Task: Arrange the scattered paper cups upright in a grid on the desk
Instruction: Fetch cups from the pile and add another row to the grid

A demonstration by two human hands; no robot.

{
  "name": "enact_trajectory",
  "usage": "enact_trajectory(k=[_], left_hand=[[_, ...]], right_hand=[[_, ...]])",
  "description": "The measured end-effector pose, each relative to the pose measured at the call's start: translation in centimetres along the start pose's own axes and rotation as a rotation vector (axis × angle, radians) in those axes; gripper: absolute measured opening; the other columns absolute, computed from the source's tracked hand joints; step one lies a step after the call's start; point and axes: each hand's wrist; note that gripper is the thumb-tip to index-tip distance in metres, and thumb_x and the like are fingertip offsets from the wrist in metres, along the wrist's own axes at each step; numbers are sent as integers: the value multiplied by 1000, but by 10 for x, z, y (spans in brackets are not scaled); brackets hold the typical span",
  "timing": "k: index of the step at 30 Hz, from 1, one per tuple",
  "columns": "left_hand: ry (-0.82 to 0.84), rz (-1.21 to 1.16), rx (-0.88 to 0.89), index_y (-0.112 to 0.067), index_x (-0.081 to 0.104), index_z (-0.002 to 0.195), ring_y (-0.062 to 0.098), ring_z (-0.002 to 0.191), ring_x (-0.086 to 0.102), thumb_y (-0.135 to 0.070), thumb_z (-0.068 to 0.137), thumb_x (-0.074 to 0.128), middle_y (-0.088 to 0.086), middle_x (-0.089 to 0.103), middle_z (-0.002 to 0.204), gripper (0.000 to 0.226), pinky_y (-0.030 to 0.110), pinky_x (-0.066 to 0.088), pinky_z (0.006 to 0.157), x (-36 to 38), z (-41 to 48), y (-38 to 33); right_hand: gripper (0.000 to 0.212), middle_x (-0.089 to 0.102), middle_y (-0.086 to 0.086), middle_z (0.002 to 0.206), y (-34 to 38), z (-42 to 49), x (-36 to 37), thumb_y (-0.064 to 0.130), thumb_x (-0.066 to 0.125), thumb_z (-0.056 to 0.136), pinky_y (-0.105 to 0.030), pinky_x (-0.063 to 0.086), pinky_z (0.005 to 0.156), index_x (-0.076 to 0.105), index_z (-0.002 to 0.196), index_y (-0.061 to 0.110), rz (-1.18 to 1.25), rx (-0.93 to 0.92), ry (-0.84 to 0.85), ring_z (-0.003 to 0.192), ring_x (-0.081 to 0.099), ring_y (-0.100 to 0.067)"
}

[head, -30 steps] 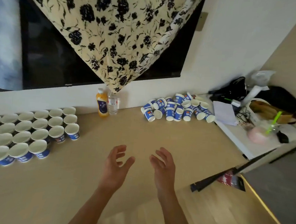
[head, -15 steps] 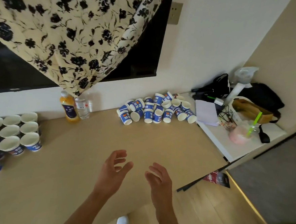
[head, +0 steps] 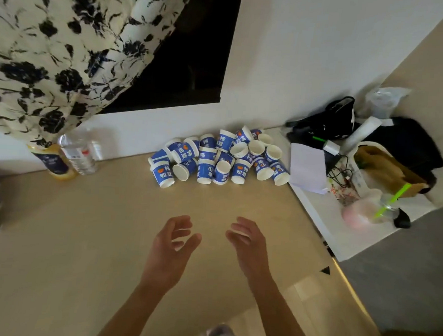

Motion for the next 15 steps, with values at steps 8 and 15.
enact_trajectory(k=[8, 15], left_hand=[[-137, 30, -56, -29, 62, 112, 2, 100, 66, -23, 87, 76, -13, 69, 110, 30, 33, 57, 88, 51, 19, -20], [-256, 59, -120, -32, 62, 110, 2, 101, 67, -21, 87, 76, -15, 69, 111, 29, 37, 57, 89, 75, 35, -27]], right_hand=[[46, 67, -13, 116, 16, 129, 3, 9, 82, 81, -30, 53, 78, 58, 120, 13, -227, -4, 151, 87, 67, -18], [74, 50, -12, 138, 23, 238, 31, 21, 80, 77, -45, 43, 104, 44, 141, 11, -855, -423, 281, 130, 45, -29]])
Point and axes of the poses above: each hand's wrist, its own z-axis towards the middle knuckle, its own x-axis out of the palm, y = z × x
